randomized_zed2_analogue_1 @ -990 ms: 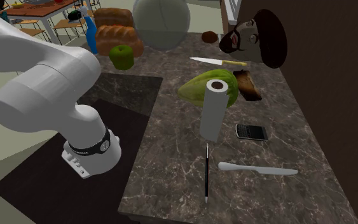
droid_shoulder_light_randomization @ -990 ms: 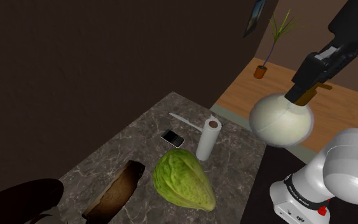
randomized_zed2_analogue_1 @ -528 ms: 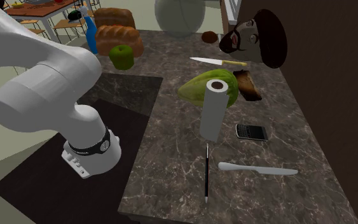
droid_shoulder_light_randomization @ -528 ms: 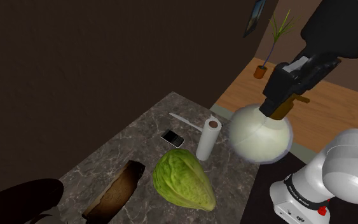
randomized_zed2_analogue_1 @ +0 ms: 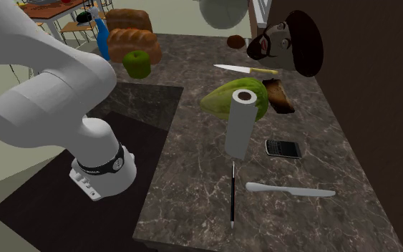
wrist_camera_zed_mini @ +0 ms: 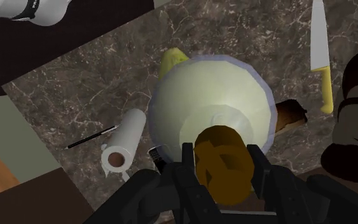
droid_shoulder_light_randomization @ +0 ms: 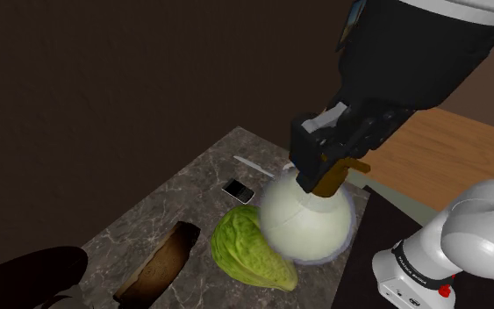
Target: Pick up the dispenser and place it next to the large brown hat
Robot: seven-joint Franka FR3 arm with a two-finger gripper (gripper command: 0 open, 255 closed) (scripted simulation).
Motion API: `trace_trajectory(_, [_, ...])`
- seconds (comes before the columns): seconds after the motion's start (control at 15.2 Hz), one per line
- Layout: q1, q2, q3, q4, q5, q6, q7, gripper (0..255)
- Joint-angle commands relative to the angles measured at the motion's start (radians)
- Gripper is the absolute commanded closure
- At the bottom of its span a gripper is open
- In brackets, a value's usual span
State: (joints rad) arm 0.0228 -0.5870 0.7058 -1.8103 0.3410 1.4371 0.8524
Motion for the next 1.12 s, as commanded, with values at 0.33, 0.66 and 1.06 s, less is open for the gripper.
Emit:
trace_trajectory(0.33, [-0.152,0.295,0.353,0.266,-0.134,0.039,0.231,255])
trace_trajectory(0.66, [0.134,1.012,0.737,0.6,-0.862,-0.103,0.722,255])
trace_trajectory(1.06, [0.029,0.905,0.698,0.443,-0.735,0.035,0.675,255])
